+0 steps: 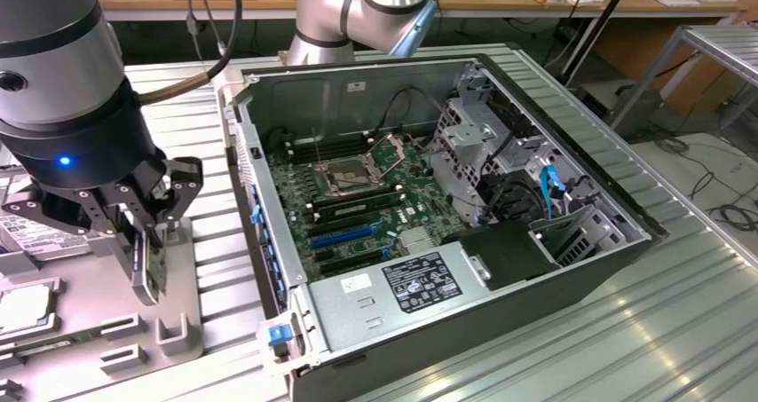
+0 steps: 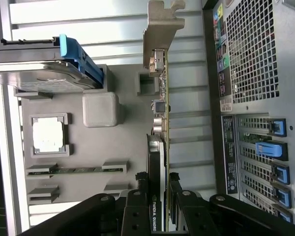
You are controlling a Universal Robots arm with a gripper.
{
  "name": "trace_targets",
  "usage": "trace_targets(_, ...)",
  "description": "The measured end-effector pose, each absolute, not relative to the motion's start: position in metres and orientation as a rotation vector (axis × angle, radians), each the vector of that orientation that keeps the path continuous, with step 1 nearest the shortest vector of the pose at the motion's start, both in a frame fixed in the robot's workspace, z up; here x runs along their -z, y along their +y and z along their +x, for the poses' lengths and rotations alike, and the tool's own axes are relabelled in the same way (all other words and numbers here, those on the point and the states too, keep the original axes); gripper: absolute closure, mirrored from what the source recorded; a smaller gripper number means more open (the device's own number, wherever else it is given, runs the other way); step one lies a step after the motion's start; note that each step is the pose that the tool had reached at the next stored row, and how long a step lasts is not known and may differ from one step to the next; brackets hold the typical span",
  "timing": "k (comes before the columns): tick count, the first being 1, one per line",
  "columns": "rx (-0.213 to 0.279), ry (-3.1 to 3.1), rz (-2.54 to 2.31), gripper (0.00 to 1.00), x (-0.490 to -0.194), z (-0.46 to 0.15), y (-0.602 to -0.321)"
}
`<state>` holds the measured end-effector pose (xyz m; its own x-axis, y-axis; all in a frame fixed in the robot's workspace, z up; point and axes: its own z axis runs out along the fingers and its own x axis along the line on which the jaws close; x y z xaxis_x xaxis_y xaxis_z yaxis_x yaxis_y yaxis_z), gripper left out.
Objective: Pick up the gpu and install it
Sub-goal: 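Pick up the gpu and move the gpu toward the slot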
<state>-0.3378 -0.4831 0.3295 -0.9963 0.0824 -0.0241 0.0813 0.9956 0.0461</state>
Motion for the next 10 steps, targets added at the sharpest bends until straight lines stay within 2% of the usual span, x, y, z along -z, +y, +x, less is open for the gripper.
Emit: trace_targets(10, -0.070, 3.112, 0.128, 0.73, -0.345, -0.338, -0.483)
